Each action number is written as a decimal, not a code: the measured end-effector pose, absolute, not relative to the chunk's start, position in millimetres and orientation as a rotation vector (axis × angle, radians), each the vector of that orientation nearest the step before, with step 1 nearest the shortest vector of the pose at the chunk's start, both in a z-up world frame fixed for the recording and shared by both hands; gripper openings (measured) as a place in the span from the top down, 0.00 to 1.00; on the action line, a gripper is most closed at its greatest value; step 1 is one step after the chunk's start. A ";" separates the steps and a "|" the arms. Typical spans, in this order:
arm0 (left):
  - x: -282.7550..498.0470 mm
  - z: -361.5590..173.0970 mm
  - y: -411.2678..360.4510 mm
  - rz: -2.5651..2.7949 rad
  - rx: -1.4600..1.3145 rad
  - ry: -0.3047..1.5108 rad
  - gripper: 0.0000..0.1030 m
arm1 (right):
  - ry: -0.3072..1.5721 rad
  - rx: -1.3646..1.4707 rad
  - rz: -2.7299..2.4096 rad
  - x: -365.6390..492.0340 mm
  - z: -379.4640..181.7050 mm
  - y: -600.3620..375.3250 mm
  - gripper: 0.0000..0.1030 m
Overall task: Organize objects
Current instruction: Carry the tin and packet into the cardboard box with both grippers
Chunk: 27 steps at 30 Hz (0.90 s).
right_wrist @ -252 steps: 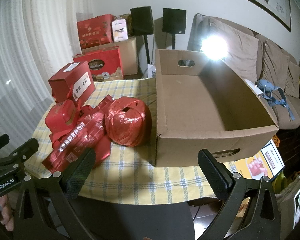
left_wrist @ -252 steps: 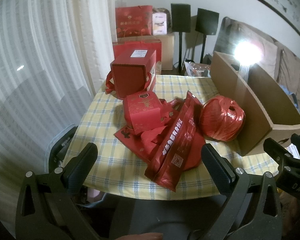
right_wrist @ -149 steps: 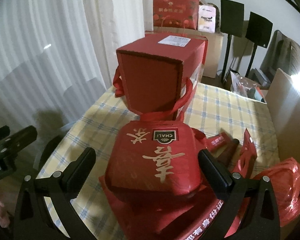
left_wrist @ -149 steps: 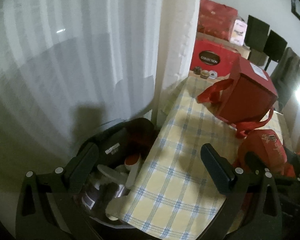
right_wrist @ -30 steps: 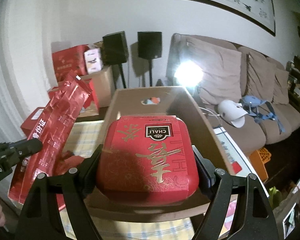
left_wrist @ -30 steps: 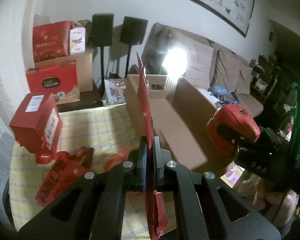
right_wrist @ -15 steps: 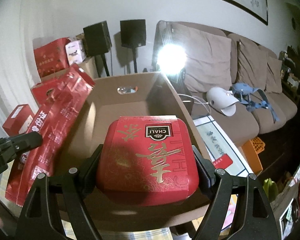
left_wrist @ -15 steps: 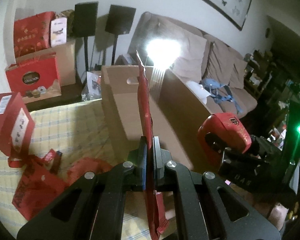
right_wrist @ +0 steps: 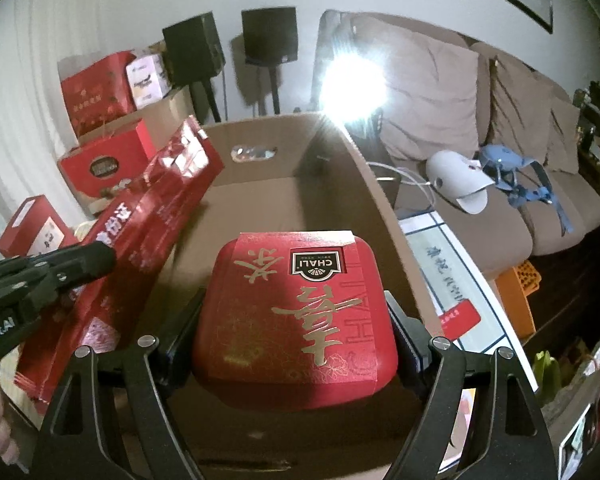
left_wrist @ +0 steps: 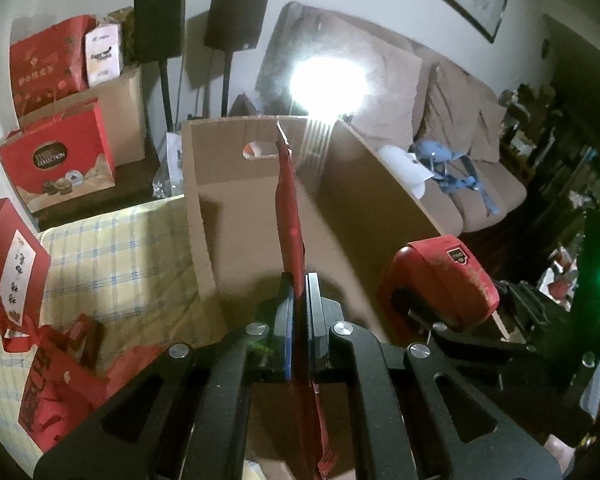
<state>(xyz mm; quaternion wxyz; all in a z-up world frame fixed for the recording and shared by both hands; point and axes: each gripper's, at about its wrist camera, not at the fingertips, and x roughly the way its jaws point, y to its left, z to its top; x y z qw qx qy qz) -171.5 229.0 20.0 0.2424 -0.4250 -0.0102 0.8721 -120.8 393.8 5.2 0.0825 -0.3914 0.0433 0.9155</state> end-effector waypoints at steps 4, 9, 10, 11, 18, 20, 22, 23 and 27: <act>-182.3 10.8 236.2 2.377 -1.206 -0.015 0.96 | 0.093 -1.239 2.719 -133.4 0.5 391.2 0.20; -193.7 -1.0 243.3 2.362 -1.267 -0.002 0.96 | 0.042 -1.331 2.691 -145.2 -10.5 387.5 0.20; -194.7 -2.9 245.1 2.363 -1.276 0.005 0.96 | 0.031 -1.353 2.684 -147.5 -13.5 386.6 0.20; -196.5 -6.1 246.5 2.362 -1.291 0.012 0.96 | 0.022 -1.368 2.677 -148.8 -15.4 385.8 0.20; -200.8 -17.7 250.6 2.354 -1.360 0.049 0.96 | -0.060 -1.511 2.583 -162.3 -32.7 377.3 0.20; -201.3 -19.4 250.3 2.355 -1.367 0.054 0.96 | -0.053 -1.546 2.574 -164.3 -35.3 376.8 0.20; -202.3 -21.1 250.4 2.354 -1.378 0.058 0.96 | -0.062 -1.562 2.552 -165.9 -35.1 377.7 0.20; -202.5 -22.5 250.5 2.351 -1.386 0.060 0.96 | -0.064 -1.576 2.541 -166.8 -36.2 377.5 0.20; -202.2 -26.5 250.6 2.343 -1.407 0.068 0.96 | -0.013 -1.688 2.509 -172.5 -45.5 380.5 0.20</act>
